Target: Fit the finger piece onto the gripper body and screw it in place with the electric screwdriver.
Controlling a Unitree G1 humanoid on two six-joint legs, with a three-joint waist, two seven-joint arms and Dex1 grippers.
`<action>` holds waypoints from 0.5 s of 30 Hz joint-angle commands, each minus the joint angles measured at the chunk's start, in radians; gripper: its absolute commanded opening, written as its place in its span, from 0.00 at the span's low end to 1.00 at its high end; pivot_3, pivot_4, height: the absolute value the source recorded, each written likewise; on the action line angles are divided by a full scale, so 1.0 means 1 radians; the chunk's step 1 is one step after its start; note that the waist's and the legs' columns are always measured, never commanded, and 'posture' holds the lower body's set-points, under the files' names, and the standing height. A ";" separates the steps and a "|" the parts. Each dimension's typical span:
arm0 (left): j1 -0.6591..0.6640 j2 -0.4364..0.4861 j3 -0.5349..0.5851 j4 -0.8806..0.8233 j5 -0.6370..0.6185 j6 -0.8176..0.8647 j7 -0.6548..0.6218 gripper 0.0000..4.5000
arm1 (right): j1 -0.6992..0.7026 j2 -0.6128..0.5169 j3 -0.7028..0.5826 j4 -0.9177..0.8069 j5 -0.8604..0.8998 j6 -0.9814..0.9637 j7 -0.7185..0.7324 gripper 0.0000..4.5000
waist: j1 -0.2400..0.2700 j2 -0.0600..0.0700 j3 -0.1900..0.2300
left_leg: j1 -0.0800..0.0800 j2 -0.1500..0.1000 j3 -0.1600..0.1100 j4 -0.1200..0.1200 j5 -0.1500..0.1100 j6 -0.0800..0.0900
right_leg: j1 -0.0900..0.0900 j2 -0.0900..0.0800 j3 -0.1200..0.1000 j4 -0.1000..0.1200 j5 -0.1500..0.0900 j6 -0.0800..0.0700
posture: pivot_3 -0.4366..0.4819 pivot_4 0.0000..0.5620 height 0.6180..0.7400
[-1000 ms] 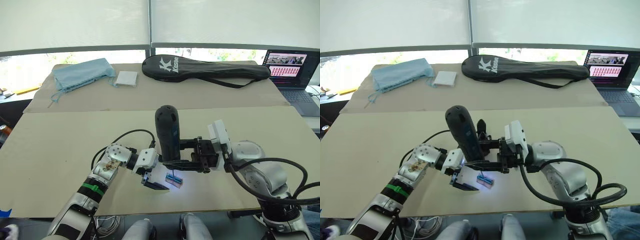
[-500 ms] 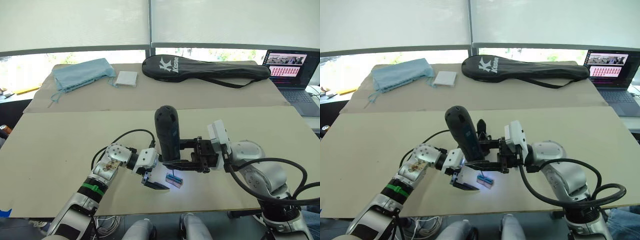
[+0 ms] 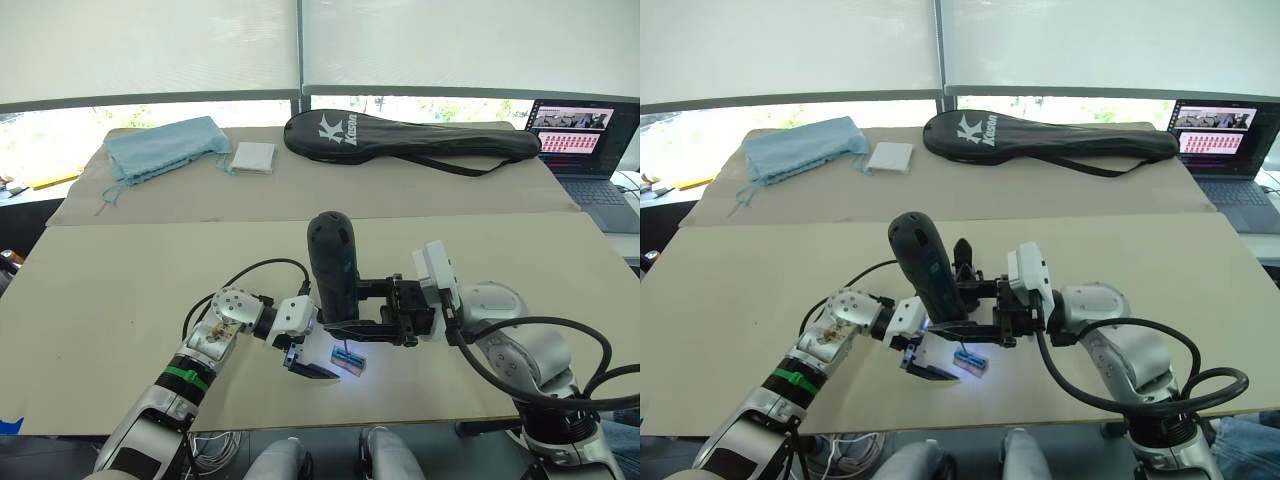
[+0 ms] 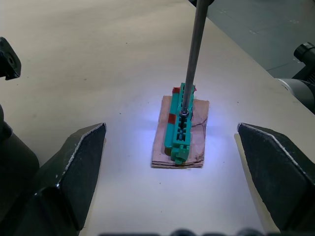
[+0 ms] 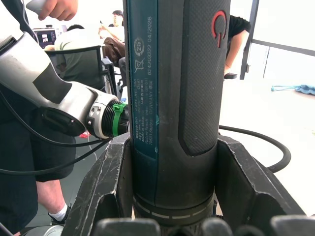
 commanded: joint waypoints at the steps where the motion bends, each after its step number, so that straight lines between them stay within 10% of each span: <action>1: -0.011 0.007 0.023 -0.035 -0.022 0.008 0.013 1.00 | -0.036 -0.001 -0.041 -0.065 0.055 0.006 -0.023 0.42 | 0.000 0.000 0.000 | 0.000 0.000 0.000 0.000 0.000 0.000 | 0.000 0.000 0.000 0.000 0.000 0.000 | 0.48 0.27 0.96; 15: 0.103 0.094 0.139 -0.202 -0.100 0.179 0.121 1.00 | -0.125 -0.081 -0.139 -0.097 0.208 0.115 -0.064 0.42 | -0.001 0.000 0.000 | 0.000 0.001 0.000 0.000 0.000 0.000 | 0.000 0.000 0.000 0.000 0.000 0.000 | 0.48 0.27 0.96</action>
